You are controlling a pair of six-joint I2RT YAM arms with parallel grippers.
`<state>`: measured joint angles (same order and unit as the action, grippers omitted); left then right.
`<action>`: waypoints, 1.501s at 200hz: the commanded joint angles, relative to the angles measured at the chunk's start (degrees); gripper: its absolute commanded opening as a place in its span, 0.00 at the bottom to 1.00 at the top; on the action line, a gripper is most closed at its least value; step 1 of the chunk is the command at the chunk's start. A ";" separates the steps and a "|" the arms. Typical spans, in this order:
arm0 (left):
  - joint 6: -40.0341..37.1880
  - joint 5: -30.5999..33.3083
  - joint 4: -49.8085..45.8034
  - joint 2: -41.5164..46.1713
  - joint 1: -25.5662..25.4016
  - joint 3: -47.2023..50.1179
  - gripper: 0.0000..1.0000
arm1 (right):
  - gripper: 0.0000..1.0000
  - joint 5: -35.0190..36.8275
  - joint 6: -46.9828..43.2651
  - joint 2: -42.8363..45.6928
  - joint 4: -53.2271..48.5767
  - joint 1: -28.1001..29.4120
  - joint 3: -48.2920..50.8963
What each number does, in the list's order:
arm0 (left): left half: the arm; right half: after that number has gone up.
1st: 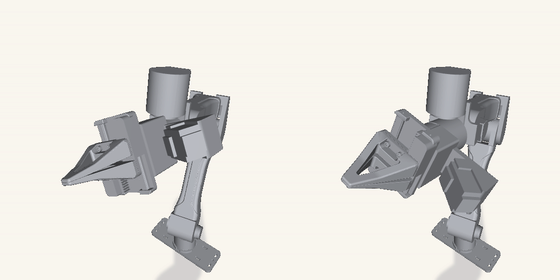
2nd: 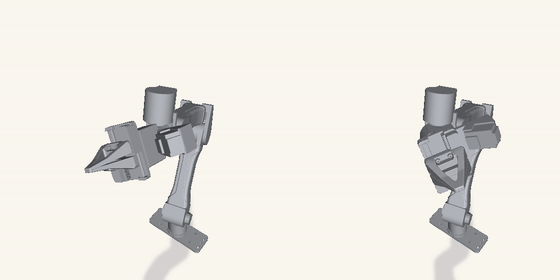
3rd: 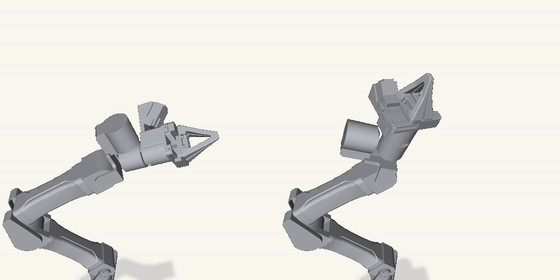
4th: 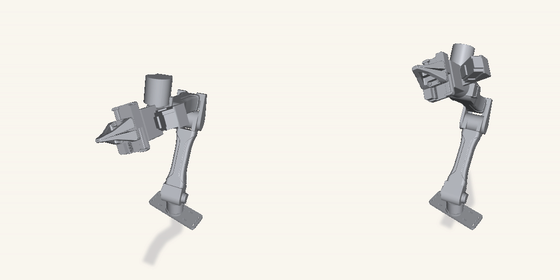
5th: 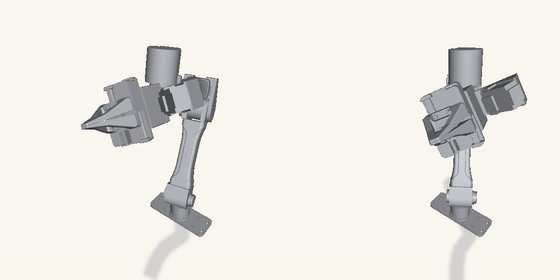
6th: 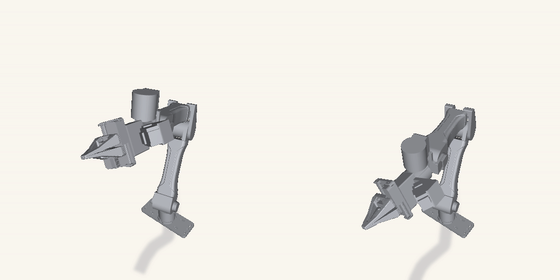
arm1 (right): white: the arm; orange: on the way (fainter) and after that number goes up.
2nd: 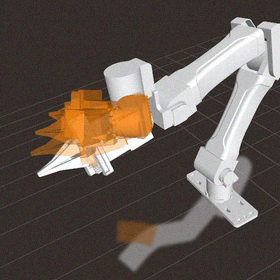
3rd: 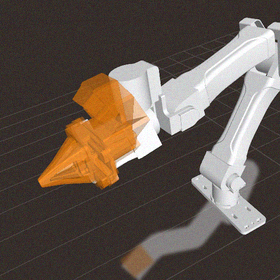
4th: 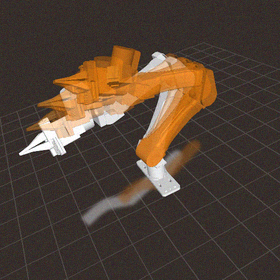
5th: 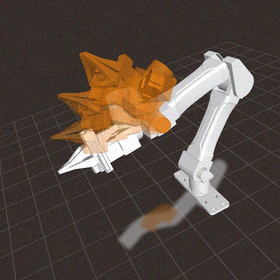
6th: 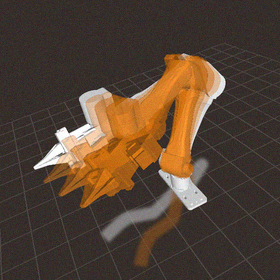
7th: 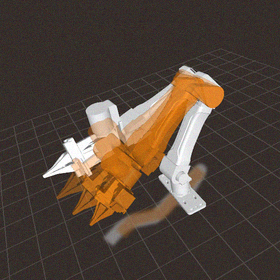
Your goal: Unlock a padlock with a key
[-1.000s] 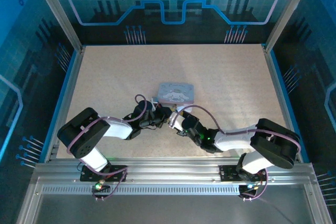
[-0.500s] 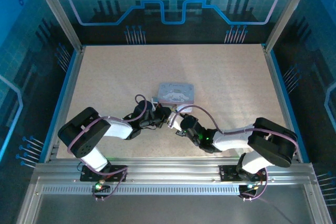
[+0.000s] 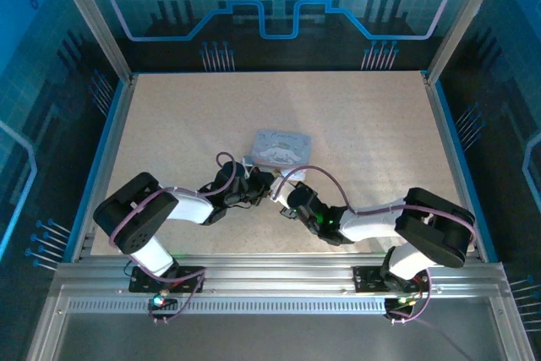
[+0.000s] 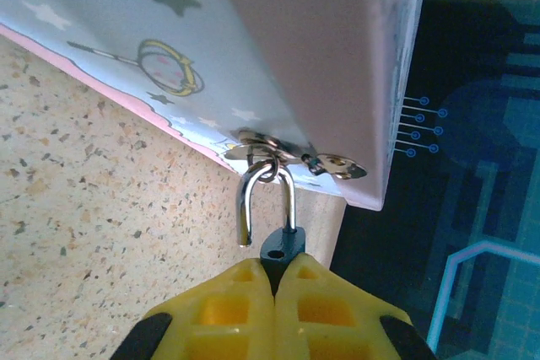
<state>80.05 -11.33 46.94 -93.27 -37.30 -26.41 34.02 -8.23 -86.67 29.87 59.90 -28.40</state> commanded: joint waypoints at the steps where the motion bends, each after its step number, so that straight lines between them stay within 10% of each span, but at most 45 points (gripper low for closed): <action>1: -0.11 -2.27 2.75 -0.68 -0.59 -0.02 0.00 | 0.00 -3.43 9.22 -0.78 -0.27 0.48 -2.58; 75: -1.22 -1.72 2.19 -2.34 -0.59 0.17 0.01 | 0.00 -5.64 31.54 -5.33 6.25 0.76 1.13; 162: -3.65 0.80 -2.45 -0.12 -0.52 0.17 0.32 | 0.00 -3.04 40.73 -8.33 10.60 0.75 4.47; 300: -20.26 12.28 -40.45 27.20 -0.05 -2.59 0.65 | 0.00 -23.83 54.01 -12.70 22.52 -9.83 8.97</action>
<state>64.51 -3.14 16.43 -70.37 -37.56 -27.62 16.36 40.45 -97.43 48.31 52.23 -20.97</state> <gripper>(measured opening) 0.647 0.051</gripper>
